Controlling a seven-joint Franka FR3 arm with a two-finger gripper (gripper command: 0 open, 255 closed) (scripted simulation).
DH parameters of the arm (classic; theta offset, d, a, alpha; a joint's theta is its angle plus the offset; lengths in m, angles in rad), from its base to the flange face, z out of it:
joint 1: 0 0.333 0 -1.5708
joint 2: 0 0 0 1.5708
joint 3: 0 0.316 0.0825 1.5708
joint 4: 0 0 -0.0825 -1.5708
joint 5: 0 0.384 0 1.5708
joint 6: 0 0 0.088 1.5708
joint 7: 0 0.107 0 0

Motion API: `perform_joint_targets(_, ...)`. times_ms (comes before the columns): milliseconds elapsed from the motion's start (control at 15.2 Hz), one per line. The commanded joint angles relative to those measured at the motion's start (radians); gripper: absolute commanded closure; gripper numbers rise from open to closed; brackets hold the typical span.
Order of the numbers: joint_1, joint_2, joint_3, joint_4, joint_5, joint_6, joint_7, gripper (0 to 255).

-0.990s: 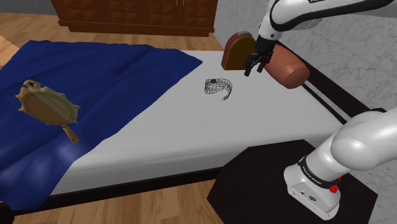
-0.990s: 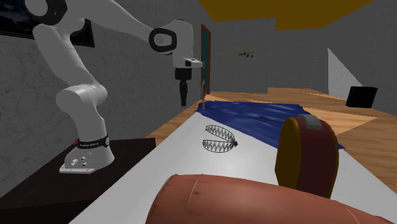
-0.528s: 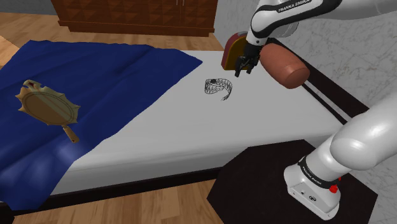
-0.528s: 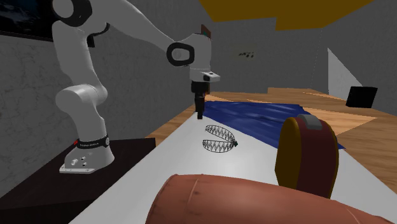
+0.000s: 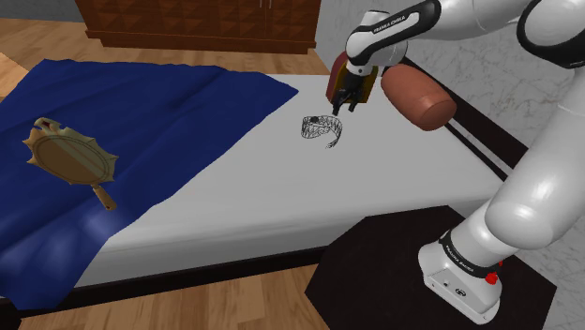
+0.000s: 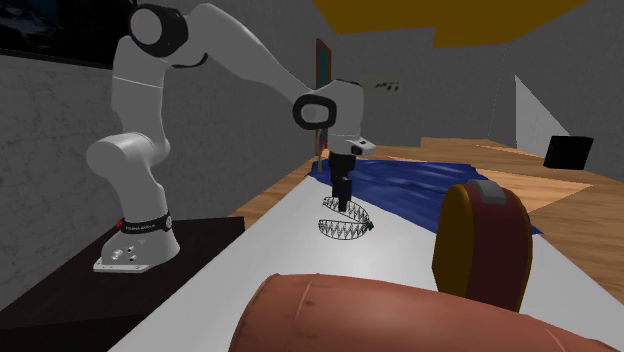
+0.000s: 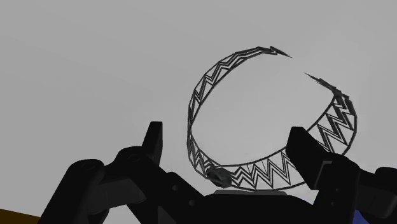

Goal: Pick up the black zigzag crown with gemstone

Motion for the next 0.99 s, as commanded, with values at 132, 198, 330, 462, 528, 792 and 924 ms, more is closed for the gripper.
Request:
perform_joint_targets(132,-0.028,0.168,0.003,0.158,0.033,0.003,-0.043,0)
perform_joint_targets(198,-0.029,0.176,0.005,0.154,0.035,0.014,-0.045,0)
perform_joint_targets(330,-0.030,0.191,0.006,0.149,0.039,0.035,-0.049,0)
perform_joint_targets(462,-0.031,0.207,0.008,0.144,0.043,0.055,-0.053,0)
perform_joint_targets(528,-0.032,0.215,0.009,0.142,0.045,0.065,-0.055,0)
perform_joint_targets(792,-0.032,0.229,0.011,0.139,0.048,0.081,-0.058,0)
perform_joint_targets(924,-0.032,0.229,0.011,0.139,0.048,0.082,-0.058,255)
